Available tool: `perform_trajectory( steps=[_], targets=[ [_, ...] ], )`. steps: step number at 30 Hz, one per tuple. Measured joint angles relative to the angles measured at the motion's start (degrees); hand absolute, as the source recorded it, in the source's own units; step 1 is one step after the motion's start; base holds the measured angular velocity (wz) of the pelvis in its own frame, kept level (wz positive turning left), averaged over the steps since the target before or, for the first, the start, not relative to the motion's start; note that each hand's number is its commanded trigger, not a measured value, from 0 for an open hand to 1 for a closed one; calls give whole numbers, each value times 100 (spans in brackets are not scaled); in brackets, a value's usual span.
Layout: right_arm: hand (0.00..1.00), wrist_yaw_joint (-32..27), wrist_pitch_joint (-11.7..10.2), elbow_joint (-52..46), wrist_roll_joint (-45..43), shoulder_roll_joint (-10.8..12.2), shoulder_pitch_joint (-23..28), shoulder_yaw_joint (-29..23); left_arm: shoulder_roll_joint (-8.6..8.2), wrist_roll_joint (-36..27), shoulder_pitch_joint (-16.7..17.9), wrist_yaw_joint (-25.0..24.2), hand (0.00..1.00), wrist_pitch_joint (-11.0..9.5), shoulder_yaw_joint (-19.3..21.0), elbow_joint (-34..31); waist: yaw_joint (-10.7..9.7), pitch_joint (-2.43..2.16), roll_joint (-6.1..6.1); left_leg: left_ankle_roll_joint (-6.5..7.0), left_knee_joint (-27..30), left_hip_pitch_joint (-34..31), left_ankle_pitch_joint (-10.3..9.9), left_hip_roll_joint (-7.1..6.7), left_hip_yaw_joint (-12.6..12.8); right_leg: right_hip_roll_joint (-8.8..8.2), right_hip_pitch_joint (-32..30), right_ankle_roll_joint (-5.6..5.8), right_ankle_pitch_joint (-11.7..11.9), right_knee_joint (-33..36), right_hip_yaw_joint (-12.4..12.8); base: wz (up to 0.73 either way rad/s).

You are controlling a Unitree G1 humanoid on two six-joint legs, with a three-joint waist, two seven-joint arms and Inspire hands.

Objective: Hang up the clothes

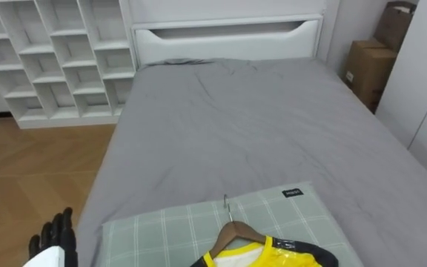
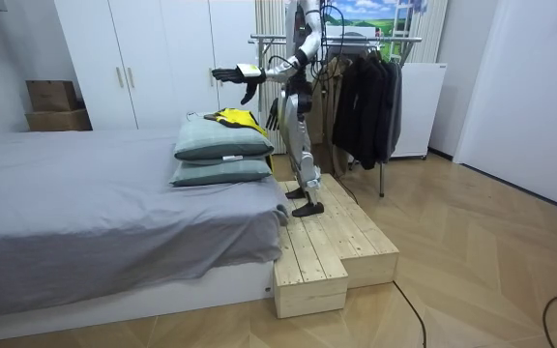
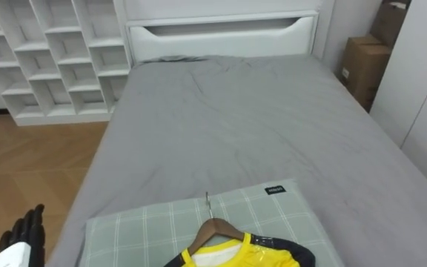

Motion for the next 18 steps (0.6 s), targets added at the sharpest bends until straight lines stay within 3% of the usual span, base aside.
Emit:
perform_trajectory(
  steps=[8, 18],
  targets=[
    [0, 0, 0, 14, -130, 8, -6, -105, 0, -21, -3, -227, 0, 39, -58, 36, -69, 13, -49, 1, -7, 114, 1, -1, 109, 2, 12, 0, 0, 1, 216, -11],
    [0, -114, 15, 112, -168, 1, -3, -109, -4, -22, -17, -513, 0, 242, -166, 38, -110, -16, -135, 0, -7, 154, 2, 12, 115, 22, 33, 0, 0, 6, 260, -2]
  ],
)
